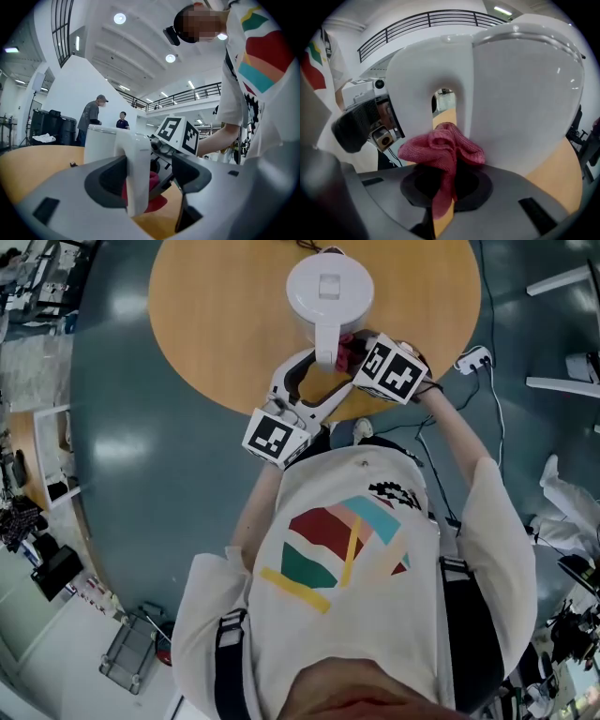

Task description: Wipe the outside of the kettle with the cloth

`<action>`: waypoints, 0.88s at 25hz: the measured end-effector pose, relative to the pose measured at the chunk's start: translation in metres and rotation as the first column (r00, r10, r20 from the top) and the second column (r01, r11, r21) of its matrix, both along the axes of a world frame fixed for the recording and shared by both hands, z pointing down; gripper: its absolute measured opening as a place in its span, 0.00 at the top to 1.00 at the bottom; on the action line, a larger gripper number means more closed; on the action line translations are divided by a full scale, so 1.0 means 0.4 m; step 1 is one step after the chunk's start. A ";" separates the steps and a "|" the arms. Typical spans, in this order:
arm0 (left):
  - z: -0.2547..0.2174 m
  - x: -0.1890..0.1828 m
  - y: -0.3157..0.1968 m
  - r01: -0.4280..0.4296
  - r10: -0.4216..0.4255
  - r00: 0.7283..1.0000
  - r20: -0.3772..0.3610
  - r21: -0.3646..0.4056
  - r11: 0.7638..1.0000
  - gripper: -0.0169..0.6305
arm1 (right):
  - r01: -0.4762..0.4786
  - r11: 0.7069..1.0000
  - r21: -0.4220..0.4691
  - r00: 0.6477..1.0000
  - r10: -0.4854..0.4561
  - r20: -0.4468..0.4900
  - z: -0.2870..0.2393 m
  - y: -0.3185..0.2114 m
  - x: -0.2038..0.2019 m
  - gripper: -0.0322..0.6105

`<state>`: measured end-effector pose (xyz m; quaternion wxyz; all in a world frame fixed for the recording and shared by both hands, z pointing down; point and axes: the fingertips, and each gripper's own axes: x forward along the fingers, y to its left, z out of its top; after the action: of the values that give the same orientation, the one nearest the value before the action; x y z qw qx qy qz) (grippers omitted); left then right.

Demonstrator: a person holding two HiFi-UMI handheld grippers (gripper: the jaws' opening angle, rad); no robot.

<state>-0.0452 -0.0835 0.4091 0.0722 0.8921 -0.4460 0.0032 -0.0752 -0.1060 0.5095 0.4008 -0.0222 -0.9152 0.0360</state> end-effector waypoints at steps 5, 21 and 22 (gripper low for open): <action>0.015 -0.008 -0.004 -0.004 0.004 1.000 0.005 -0.007 1.000 0.45 | -0.009 1.000 -0.007 0.999 0.009 -0.035 0.023 -0.009 -0.004 0.88; -0.042 -0.106 0.067 0.060 -0.058 0.992 -0.110 0.015 0.998 0.45 | -0.183 0.981 -0.061 0.976 0.188 0.107 -0.069 -0.022 0.118 0.88; -0.044 -0.131 0.063 0.087 -0.085 0.991 -0.105 0.019 0.996 0.45 | -0.227 0.971 -0.075 0.960 0.236 0.148 -0.091 -0.031 0.132 0.88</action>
<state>-0.0976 -0.0582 0.3915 0.0852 0.8718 -0.4796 -0.0517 -0.0223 -0.1184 0.4732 0.3204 0.0708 -0.9386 0.1068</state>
